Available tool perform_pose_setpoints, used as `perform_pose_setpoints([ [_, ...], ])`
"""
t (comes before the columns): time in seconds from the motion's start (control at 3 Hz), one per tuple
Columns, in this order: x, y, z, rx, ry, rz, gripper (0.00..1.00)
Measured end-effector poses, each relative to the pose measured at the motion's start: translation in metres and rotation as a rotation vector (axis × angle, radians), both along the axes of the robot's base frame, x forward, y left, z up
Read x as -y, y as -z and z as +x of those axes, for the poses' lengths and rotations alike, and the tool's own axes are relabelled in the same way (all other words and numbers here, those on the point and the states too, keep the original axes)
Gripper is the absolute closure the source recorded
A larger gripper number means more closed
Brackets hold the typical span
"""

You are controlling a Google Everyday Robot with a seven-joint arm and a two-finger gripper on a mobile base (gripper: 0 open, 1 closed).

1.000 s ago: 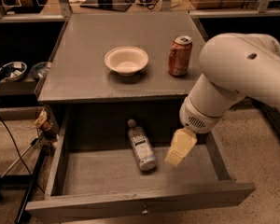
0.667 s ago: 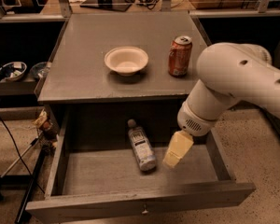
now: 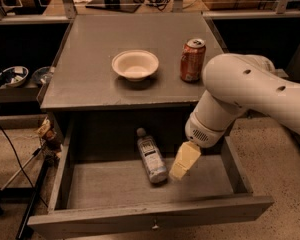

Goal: Pick blue plastic bottle from top drawer and place on counter

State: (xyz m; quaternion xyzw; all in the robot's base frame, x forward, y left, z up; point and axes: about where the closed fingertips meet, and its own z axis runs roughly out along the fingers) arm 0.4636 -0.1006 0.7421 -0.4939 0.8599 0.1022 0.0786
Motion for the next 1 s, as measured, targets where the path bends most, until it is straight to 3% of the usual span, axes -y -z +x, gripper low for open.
perform_pose_setpoints([
  [0.33,-0.006,0.007,0.007,-0.006,0.044,0.027,0.0],
  [0.67,-0.016,0.012,0.031,-0.004,0.18,0.026,0.0],
  [1.0,-0.016,0.012,0.03,-0.012,0.207,0.028,0.0],
])
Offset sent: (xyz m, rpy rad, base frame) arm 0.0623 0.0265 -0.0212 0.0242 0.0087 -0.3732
